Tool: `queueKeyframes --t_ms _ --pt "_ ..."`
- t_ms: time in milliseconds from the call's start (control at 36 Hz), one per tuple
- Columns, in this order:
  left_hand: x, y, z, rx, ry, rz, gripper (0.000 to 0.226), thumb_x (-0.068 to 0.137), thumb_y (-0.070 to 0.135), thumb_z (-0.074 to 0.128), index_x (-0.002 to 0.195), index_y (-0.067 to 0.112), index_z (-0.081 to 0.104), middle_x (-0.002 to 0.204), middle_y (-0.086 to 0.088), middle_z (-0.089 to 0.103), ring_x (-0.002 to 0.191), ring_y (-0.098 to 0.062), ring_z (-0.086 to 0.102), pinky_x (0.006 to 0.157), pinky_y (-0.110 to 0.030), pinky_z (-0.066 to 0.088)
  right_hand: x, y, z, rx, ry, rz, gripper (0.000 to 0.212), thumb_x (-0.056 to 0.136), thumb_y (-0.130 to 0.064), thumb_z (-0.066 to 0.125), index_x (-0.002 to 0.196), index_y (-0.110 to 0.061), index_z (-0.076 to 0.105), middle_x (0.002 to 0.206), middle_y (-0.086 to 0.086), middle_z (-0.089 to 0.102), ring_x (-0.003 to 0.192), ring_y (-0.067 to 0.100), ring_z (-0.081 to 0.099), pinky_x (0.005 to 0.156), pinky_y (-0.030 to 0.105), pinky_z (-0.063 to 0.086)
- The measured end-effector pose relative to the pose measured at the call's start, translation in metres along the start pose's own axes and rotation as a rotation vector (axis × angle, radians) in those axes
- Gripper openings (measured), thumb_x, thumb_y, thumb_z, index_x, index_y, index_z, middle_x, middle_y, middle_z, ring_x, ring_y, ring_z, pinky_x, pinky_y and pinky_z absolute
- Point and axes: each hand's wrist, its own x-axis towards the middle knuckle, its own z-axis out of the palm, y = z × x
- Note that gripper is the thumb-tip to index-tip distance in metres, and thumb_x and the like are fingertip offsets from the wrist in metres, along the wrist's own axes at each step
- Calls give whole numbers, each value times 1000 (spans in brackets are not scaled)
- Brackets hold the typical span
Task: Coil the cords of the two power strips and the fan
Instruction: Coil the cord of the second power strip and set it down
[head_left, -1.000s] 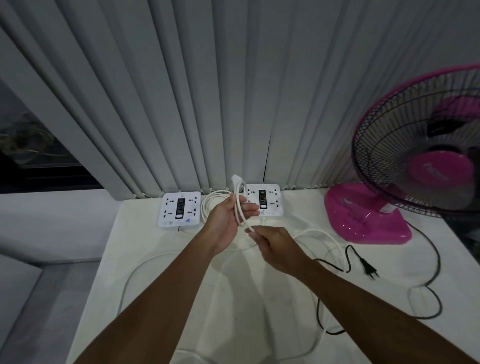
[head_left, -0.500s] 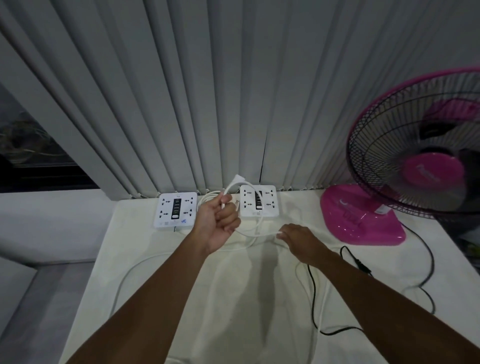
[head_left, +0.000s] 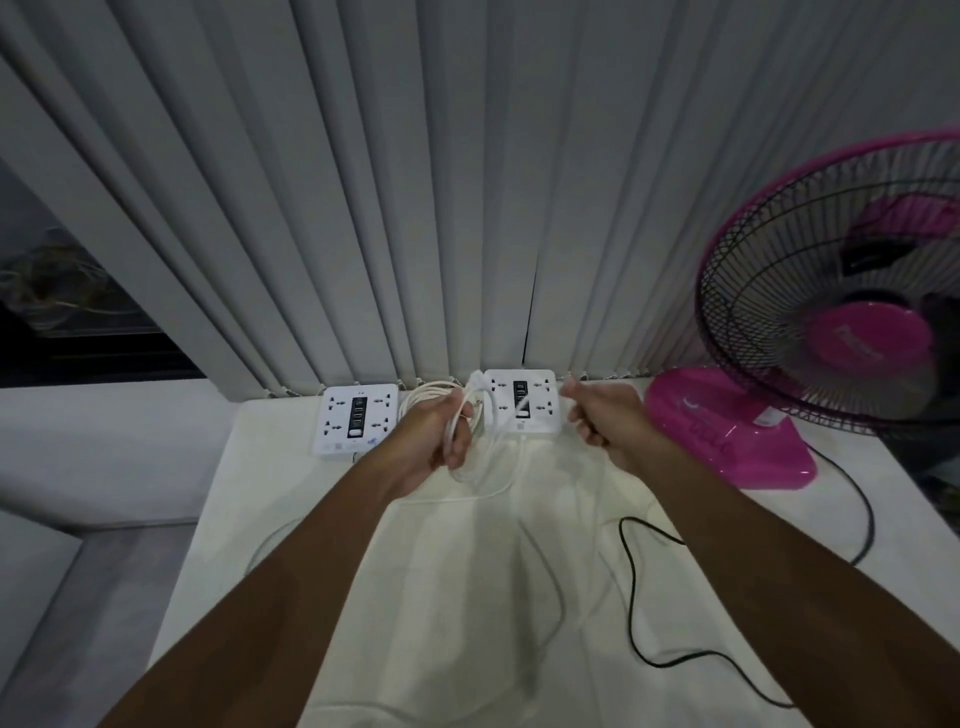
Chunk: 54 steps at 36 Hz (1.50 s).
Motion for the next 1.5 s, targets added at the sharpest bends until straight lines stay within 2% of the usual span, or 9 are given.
queueKeyframes --t_ms 167,278,389,611,778,972,1111,1250,1500 --pt "10 -5 15 -208 42 32 43 107 35 29 100 5 58 77 -12 75 63 -21 70 63 -32 55 -52 -24 52 -362 -456 -519 27 105 -12 47 125 -3 63 79 5 58 53 11 59 47 27 51" --pt "18 0 6 -514 62 23 44 107 36 27 109 2 54 94 -17 76 86 -26 74 72 -35 59 -71 7 65 -639 -288 -809 16 99 -18 58 104 -12 72 86 1 62 59 13 63 67 27 53" --pt "17 2 -1 -608 133 34 40 107 33 32 93 6 58 59 -7 64 69 -24 73 68 -33 60 -72 50 65 -666 -211 -657 27 99 -39 52 88 -20 67 67 -5 64 66 12 62 69 33 51" --pt "9 6 10 -441 59 44 38 107 31 33 96 5 58 74 -16 74 93 -31 68 98 -38 46 -57 65 70 -403 -265 -490 33 100 -42 51 87 -27 76 54 -11 63 42 2 56 53 13 43" --pt "11 21 8 -558 22 46 39 107 32 31 76 17 51 50 3 38 43 -14 35 59 -29 41 -48 91 61 -507 -309 -354 39 99 -53 46 72 -30 63 57 -19 63 52 -3 58 58 14 42" --pt "7 43 -17 -705 -108 130 37 103 20 30 70 19 48 41 9 25 36 -7 10 37 -22 11 -52 152 12 -745 -746 26 34 102 -7 42 81 -27 60 89 -4 67 89 14 61 86 32 50" --pt "0 42 -33 -559 -163 80 35 102 25 34 70 19 46 46 7 12 39 -9 4 40 -24 5 -46 144 -4 -170 -502 161 16 104 -10 52 97 -3 64 83 8 74 76 17 65 73 27 51" --pt "-4 30 -34 -90 -125 -41 36 103 32 34 70 18 42 42 5 21 33 -9 13 40 -26 5 -19 87 -6 327 -92 308 25 103 -28 55 105 -5 66 51 -2 40 39 11 43 46 23 38" --pt "2 3 3 82 38 -66 50 105 45 32 99 2 58 46 -7 41 36 -16 30 43 -22 26 -28 -18 36 94 -304 -61 30 106 -23 45 123 -18 69 65 -5 42 46 9 35 41 19 21"
